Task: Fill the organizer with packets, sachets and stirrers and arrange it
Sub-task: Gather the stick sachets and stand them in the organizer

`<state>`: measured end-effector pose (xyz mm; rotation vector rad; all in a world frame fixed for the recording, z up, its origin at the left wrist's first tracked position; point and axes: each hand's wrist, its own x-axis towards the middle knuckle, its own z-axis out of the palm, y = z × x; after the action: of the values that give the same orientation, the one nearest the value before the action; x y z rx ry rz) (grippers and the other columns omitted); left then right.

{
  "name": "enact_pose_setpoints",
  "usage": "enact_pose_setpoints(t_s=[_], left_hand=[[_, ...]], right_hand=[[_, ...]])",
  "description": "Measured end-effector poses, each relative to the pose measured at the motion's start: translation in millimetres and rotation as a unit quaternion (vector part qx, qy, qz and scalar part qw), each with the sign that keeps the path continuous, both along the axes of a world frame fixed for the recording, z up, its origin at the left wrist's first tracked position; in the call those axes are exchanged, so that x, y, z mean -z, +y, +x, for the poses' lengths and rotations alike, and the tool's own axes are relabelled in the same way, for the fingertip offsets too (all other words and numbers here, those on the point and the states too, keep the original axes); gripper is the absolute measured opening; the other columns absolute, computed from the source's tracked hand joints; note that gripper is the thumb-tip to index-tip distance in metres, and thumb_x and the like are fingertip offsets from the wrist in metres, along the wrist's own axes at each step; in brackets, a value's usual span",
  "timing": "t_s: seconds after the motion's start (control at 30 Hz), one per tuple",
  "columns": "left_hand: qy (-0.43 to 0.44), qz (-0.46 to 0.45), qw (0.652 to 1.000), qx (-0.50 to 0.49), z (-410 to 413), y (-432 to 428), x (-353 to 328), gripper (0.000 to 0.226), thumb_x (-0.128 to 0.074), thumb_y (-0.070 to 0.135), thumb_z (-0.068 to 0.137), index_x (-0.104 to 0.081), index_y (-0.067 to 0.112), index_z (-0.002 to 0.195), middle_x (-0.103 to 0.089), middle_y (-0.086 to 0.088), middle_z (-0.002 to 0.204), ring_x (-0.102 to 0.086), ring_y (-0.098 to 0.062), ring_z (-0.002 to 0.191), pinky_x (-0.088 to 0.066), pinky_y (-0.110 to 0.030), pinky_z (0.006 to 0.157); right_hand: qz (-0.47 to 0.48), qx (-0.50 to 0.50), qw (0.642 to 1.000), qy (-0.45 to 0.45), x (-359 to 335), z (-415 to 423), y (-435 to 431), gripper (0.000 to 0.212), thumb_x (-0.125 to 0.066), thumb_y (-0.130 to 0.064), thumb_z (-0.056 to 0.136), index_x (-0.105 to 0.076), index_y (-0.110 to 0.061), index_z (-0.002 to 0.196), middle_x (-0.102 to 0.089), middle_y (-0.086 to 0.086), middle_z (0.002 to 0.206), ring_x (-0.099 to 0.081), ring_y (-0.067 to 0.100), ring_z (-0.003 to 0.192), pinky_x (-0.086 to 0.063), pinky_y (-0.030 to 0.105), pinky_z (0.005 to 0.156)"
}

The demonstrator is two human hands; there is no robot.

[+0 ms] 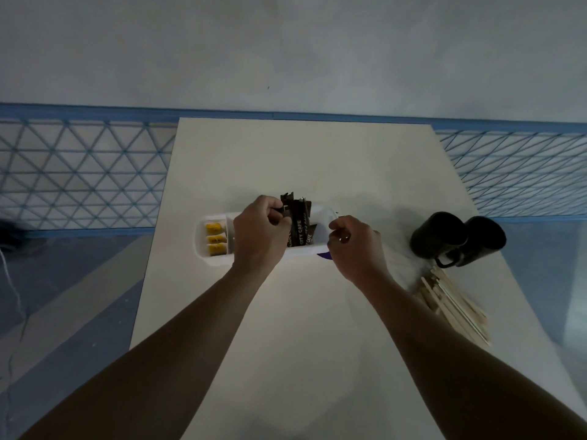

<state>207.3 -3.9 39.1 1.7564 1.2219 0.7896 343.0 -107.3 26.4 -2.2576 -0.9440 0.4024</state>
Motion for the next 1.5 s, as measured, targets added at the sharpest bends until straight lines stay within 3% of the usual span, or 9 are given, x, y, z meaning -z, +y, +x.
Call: enact_pose_setpoints(t_s=[0.23,0.33,0.43,0.57,0.67,0.9,1.07,1.3,1.5], left_hand=[[0.013,-0.012,0.999,0.038,-14.1,-19.3,-1.1,0.020,-0.071,0.010,0.083,-0.065,0.014,0.101,-0.067,0.002,0.082,-0.067,-0.014,0.075,-0.060,-0.041,0.068],[0.021,-0.018,0.998,0.049,-21.8,-21.0,-0.2,0.018,-0.070,0.010,0.083,-0.066,0.014,0.100,-0.066,0.005,0.081,-0.066,-0.012,0.075,-0.060,-0.040,0.068],[0.031,-0.030,0.997,0.061,-28.8,-19.0,0.1,0.021,-0.069,0.011,0.083,-0.066,0.014,0.103,-0.068,0.003,0.084,-0.066,-0.014,0.077,-0.060,-0.042,0.071],[0.052,-0.040,0.995,0.073,-32.1,-14.0,-0.2,0.035,-0.069,0.013,0.085,-0.063,0.011,0.119,-0.070,-0.003,0.098,-0.067,-0.018,0.085,-0.059,-0.039,0.079],[0.072,-0.047,0.993,0.081,-31.1,-7.8,-0.7,0.045,-0.067,0.013,0.086,-0.058,0.012,0.130,-0.068,-0.004,0.112,-0.065,-0.017,0.097,-0.053,-0.028,0.083],[0.100,-0.026,0.990,0.093,-18.2,6.1,0.6,0.032,-0.062,0.010,0.086,-0.064,0.011,0.119,-0.070,-0.007,0.106,-0.064,-0.024,0.097,-0.052,-0.036,0.082],[0.111,-0.039,0.988,0.101,-9.8,13.3,3.3,0.030,-0.060,0.012,0.086,-0.067,0.014,0.115,-0.071,-0.004,0.102,-0.064,-0.024,0.094,-0.051,-0.033,0.077],[0.113,-0.054,0.988,0.087,-8.9,15.5,3.7,0.040,-0.062,0.014,0.087,-0.061,0.014,0.127,-0.069,-0.004,0.111,-0.062,-0.022,0.099,-0.050,-0.029,0.079],[0.089,-0.078,0.991,0.066,-11.7,16.5,1.2,0.040,-0.064,0.013,0.084,-0.059,0.014,0.124,-0.069,-0.003,0.106,-0.064,-0.021,0.096,-0.056,-0.039,0.083]], right_hand=[[-0.014,-0.019,0.999,0.043,-2.2,-13.0,0.6,0.031,-0.071,-0.022,0.087,-0.068,-0.022,0.118,-0.072,-0.004,0.097,-0.063,0.011,0.087,-0.040,0.011,0.064],[-0.008,-0.002,0.998,0.060,-3.5,-17.6,8.5,0.033,-0.072,-0.023,0.087,-0.068,-0.021,0.120,-0.068,-0.007,0.083,-0.064,0.014,0.084,-0.049,0.023,0.070],[-0.014,0.002,0.998,0.069,-2.8,-23.3,17.6,0.028,-0.072,-0.022,0.087,-0.070,-0.023,0.115,-0.063,-0.013,0.071,-0.067,0.018,0.081,-0.058,0.035,0.075],[-0.024,0.000,0.998,0.066,0.1,-27.0,29.0,0.015,-0.068,-0.020,0.090,-0.076,-0.020,0.103,-0.073,0.002,0.087,-0.067,0.024,0.084,-0.058,0.044,0.077],[-0.018,-0.004,0.998,0.062,2.8,-28.6,36.5,0.012,-0.066,-0.021,0.092,-0.077,-0.018,0.093,-0.073,0.007,0.083,-0.067,0.033,0.075,-0.058,0.050,0.073],[-0.018,-0.044,0.999,-0.024,-5.8,-26.5,56.9,0.019,-0.058,-0.018,0.095,-0.076,-0.013,0.094,-0.071,0.009,0.080,-0.061,0.029,0.075,-0.042,0.030,0.061],[-0.037,-0.069,0.995,-0.058,-0.4,-26.0,62.7,0.016,-0.060,-0.015,0.093,-0.073,-0.010,0.101,-0.072,0.011,0.085,-0.057,0.027,0.072,-0.042,0.030,0.061],[-0.037,-0.037,0.997,-0.060,9.8,-25.4,52.8,0.007,-0.067,-0.015,0.090,-0.066,-0.010,0.087,-0.057,-0.004,0.072,-0.044,0.016,0.061,-0.021,0.016,0.047],[-0.062,-0.031,0.996,-0.049,11.4,-19.4,49.5,0.010,-0.064,-0.011,0.084,-0.060,-0.008,0.076,-0.059,0.001,0.070,-0.052,0.023,0.064,-0.030,0.021,0.046]])
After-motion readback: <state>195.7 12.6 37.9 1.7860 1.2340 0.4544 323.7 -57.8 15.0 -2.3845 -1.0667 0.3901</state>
